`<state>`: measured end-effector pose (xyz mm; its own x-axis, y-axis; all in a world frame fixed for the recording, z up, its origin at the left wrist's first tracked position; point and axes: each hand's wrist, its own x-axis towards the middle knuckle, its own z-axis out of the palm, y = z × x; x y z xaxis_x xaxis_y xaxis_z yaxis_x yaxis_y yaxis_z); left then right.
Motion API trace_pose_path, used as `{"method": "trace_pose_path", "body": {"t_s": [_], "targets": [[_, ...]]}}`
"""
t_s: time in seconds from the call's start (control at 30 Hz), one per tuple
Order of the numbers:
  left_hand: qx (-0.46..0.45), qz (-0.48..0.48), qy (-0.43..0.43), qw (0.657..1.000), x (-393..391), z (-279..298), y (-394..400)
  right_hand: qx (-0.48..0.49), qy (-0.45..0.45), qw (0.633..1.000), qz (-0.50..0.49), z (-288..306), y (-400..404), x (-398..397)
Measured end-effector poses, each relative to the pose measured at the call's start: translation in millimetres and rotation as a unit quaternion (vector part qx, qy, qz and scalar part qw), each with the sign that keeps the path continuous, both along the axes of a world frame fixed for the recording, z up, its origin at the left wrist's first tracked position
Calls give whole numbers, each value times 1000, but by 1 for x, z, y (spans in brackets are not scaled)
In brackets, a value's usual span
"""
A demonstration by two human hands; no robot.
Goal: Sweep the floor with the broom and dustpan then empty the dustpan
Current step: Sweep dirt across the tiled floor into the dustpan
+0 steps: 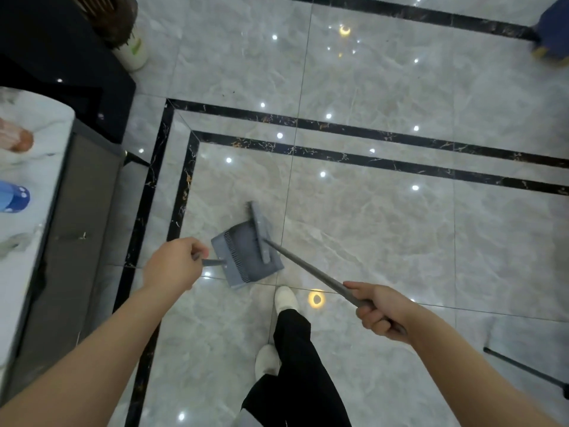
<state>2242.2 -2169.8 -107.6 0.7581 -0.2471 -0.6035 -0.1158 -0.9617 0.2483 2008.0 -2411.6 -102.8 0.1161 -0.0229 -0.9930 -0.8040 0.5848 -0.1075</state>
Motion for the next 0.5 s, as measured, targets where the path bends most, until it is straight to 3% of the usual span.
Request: {"method": "trace_pose_path", "body": {"t_s": [0.17, 0.3, 0.5], "targets": [[-2, -8, -14, 1000, -2, -4, 0, -97, -15, 993, 58, 19, -6, -9], [-8, -7, -25, 1000, -1, -6, 3, -172, 7, 981, 94, 0, 2, 4], [-18, 8, -15, 1000, 1, -7, 2, -72, 3, 990, 118, -15, 16, 31]]}}
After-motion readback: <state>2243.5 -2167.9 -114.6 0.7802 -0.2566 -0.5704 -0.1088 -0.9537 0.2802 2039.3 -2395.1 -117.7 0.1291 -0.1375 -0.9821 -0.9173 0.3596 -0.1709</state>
